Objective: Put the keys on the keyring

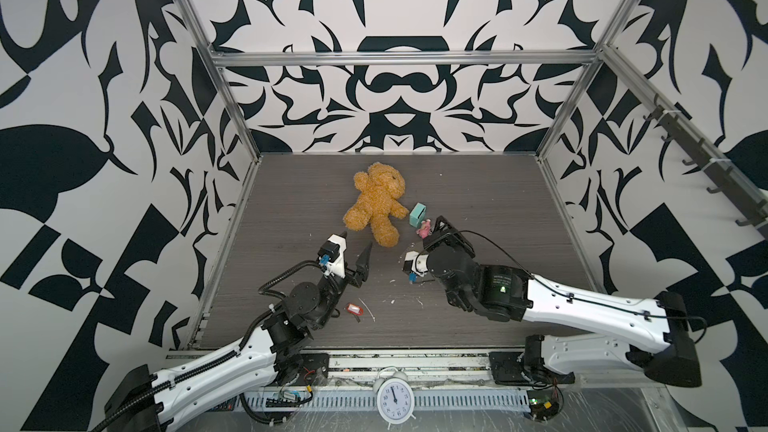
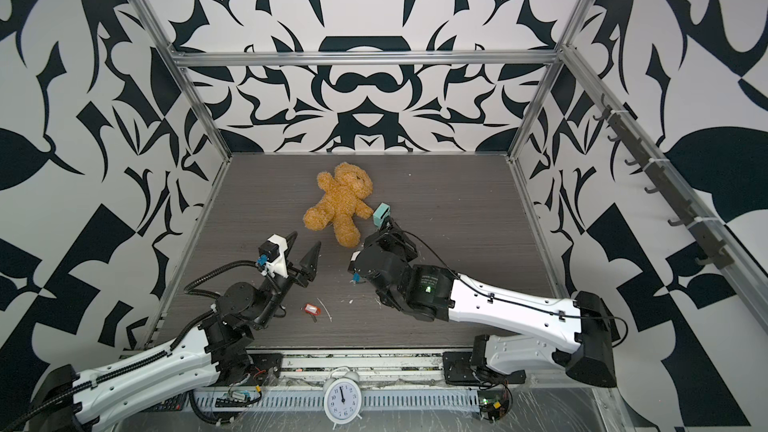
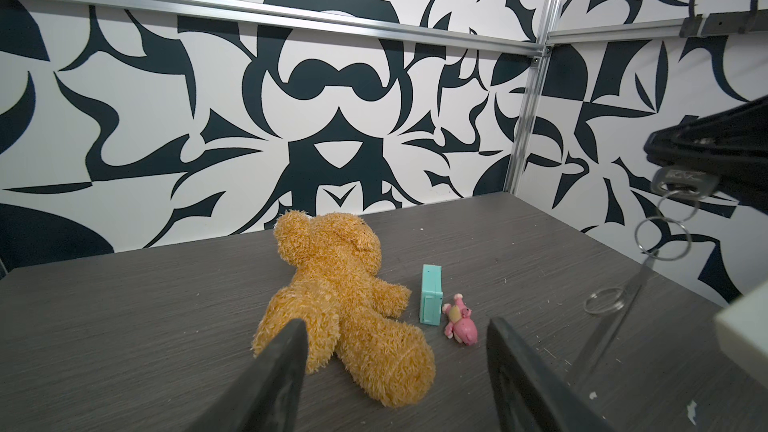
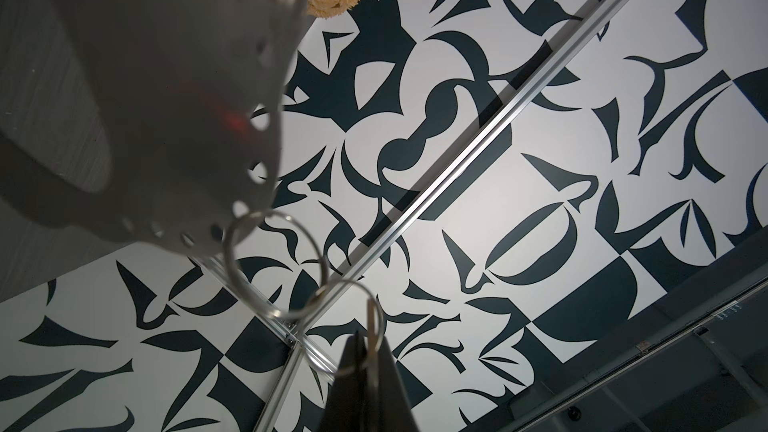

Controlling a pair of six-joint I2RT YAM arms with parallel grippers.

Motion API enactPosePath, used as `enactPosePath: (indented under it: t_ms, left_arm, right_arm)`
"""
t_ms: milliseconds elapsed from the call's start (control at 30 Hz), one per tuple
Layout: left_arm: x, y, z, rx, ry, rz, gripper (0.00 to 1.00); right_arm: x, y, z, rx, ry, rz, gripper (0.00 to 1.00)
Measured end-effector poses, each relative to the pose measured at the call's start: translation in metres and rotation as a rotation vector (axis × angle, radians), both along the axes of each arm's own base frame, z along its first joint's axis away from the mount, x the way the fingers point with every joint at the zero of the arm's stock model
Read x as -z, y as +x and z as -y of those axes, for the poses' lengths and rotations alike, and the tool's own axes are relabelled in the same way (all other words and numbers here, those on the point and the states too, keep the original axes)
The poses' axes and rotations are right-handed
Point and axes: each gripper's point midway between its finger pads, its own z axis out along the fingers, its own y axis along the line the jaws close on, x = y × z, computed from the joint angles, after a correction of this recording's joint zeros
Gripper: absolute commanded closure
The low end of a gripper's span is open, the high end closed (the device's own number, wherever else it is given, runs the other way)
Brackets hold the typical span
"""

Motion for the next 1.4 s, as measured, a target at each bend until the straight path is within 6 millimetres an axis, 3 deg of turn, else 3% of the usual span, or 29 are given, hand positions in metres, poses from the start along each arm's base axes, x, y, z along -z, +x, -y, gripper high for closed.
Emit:
enactPosePath:
  t_ms: [300,533,767,1133,1400]
  left_arm:
    - [-0.004,-0.002,-0.004,-0.006,-0.013,0.007,0.29]
    - [-0.005,-0.002,-0.006,-0.009,-0.018,0.009,0.29]
    - [-0.006,-0.002,-0.007,-0.015,-0.020,0.010,0.29]
    - [-0.009,-0.002,-0.010,-0.024,-0.032,0.015,0.29]
    - [-0.010,-0.002,-0.011,-0.026,-0.034,0.016,0.29]
  right_arm:
    - [0.014,-0.003,-0.016,-0.027,0.165,-0.080,1.00]
    - [-0.003,-0.015,-0.041,-0.043,0.718,-0.232,1.00]
    - [-0.018,-0.023,-0.045,-0.040,1.135,-0.339,1.00]
    - [0.007,-0.018,-0.051,0.055,1.449,-0.474,1.00]
    - [0.032,-0.016,-0.053,0.096,1.533,-0.501,1.00]
